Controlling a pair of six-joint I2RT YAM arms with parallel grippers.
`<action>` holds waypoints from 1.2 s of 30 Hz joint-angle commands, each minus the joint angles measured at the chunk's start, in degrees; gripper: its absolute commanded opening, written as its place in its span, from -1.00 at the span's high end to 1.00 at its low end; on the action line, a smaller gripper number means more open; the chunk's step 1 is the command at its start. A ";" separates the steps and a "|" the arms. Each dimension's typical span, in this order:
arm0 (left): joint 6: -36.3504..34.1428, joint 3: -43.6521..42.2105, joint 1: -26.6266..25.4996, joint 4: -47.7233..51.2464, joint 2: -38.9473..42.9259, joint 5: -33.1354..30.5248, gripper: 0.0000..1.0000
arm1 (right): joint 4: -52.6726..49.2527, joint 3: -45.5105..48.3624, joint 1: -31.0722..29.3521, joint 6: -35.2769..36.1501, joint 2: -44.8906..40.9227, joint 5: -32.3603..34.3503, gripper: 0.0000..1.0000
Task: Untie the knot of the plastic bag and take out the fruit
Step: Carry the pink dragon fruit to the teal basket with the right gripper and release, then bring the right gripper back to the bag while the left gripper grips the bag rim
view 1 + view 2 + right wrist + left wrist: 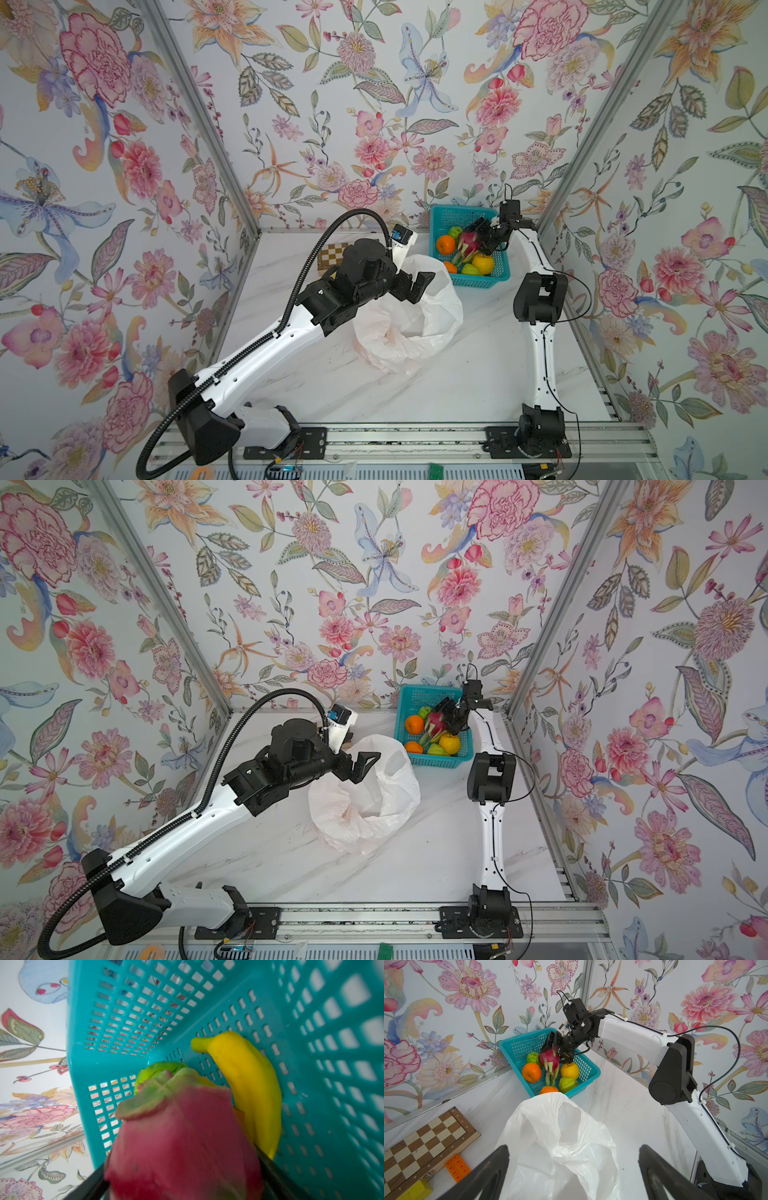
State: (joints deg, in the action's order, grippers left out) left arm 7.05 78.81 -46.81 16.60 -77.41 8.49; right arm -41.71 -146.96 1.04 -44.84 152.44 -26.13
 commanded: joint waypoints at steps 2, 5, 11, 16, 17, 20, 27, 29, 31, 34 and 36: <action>1.67 -1.03 -0.74 -1.23 1.34 -1.72 -0.98 | -1.45 1.76 0.74 1.37 -4.50 3.04 -0.98; 3.01 -1.90 -1.07 -1.10 1.64 -2.13 -0.98 | -1.52 4.01 0.99 2.07 -8.11 4.14 -0.98; 6.35 -3.31 -1.53 -0.38 2.22 -3.36 -0.98 | -2.26 7.45 1.07 4.33 -15.03 6.34 -0.98; 11.40 -2.64 -2.07 3.84 1.18 -8.45 -0.97 | -4.34 8.38 1.25 6.30 -21.06 5.34 -0.98; 12.55 -2.28 -2.15 4.76 0.87 -9.50 -0.93 | -4.74 8.56 1.25 6.79 -22.35 5.01 -0.98; 16.46 -1.51 -2.33 8.00 -0.11 -12.43 -0.77 | -5.91 10.36 0.99 8.16 -27.47 4.38 -0.98; 24.15 -0.63 -2.68 15.68 -2.51 -17.20 -0.30 | -5.39 23.54 -1.47 10.10 -43.33 4.71 -0.98; 25.66 -0.34 -2.69 18.70 -3.45 -18.92 -0.19 | -4.47 28.30 -2.79 10.43 -47.86 5.29 -0.98; 26.59 0.01 -2.74 21.87 -4.44 -20.10 -0.14 | -3.37 33.49 -4.51 10.83 -52.69 6.18 -0.98; 28.10 0.32 -2.69 26.52 -5.92 -21.30 -0.10 | -0.62 41.45 -7.63 11.20 -59.41 7.78 -0.98; 29.58 -0.10 -2.68 29.19 -6.42 -22.06 -0.08 | 1.21 46.28 -10.08 11.34 -63.30 8.94 -0.98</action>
State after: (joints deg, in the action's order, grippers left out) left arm 33.21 77.45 -48.93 38.44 -82.98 -10.31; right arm -43.33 -105.30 -6.70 -35.05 92.99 -19.66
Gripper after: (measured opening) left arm 0.546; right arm 0.989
